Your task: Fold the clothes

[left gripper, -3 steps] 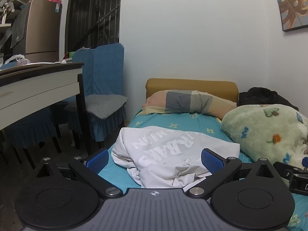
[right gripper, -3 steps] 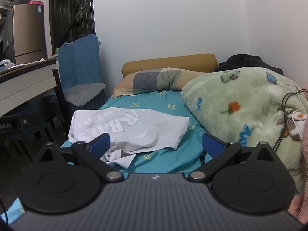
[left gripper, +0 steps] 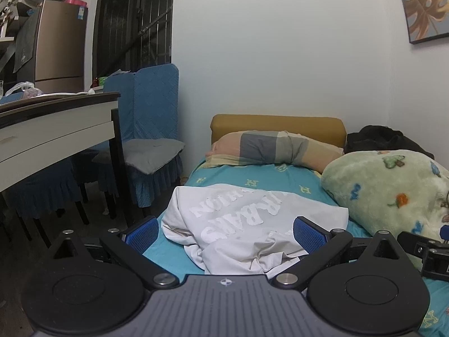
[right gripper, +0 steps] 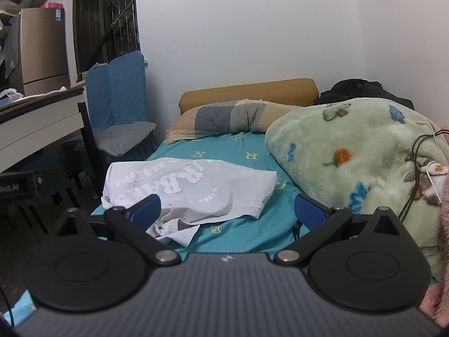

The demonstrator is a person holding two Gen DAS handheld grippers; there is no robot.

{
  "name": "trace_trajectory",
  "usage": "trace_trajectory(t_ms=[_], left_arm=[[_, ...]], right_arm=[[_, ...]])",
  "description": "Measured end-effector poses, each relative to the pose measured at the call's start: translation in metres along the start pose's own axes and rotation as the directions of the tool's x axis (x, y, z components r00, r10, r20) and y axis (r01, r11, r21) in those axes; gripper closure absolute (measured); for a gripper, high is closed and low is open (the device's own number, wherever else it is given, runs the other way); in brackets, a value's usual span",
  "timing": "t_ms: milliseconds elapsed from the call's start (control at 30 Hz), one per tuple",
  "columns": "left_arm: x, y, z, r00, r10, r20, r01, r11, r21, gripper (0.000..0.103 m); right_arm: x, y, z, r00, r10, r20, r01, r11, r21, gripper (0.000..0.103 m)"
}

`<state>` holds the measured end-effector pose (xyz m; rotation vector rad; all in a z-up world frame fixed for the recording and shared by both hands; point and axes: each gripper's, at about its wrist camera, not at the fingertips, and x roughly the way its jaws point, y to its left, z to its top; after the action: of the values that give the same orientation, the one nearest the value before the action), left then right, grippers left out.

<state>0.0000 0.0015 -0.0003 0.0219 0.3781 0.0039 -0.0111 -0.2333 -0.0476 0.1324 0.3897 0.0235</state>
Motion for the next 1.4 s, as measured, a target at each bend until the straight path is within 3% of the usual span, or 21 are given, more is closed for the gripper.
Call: trace_trajectory(t_ms=[200,233,400,833,1200,1267,1400], left_arm=[[-0.009,-0.012,0.001,1.0,0.01,0.016,-0.01,0.999,0.03,0.0],[-0.008,-0.009,0.001,1.0,0.002,0.015,-0.003,1.0,0.021,0.0],[-0.013,-0.008,0.0,0.999,-0.047,0.021,0.047,0.999,-0.02,0.0],[-0.008,-0.021,-0.006,0.999,-0.041,0.025,0.04,0.999,0.034,0.0],[0.001,-0.019,-0.01,0.999,-0.049,0.015,0.048,0.998,0.027,0.0],[0.013,-0.018,-0.01,0.999,-0.044,-0.011,0.045,0.998,0.034,0.0],[0.062,-0.027,-0.01,0.987,-0.078,-0.139,0.089,0.993,0.072,0.0]], right_arm=[[0.006,-0.006,0.004,1.0,0.015,-0.001,-0.015,1.0,0.005,0.0],[-0.001,-0.002,0.001,0.999,0.017,0.029,-0.016,1.0,-0.007,0.0],[-0.007,-0.001,0.0,0.998,0.06,0.023,-0.061,0.998,0.009,0.0],[-0.007,-0.007,0.001,0.996,0.083,0.017,-0.083,0.996,0.021,0.0],[-0.001,-0.022,0.0,0.999,0.027,0.038,-0.029,0.998,0.064,0.0],[0.001,-0.027,0.0,0.999,0.009,0.044,-0.013,0.997,0.081,0.0],[0.005,-0.038,-0.001,0.998,-0.027,0.054,0.02,0.993,0.114,0.0]])
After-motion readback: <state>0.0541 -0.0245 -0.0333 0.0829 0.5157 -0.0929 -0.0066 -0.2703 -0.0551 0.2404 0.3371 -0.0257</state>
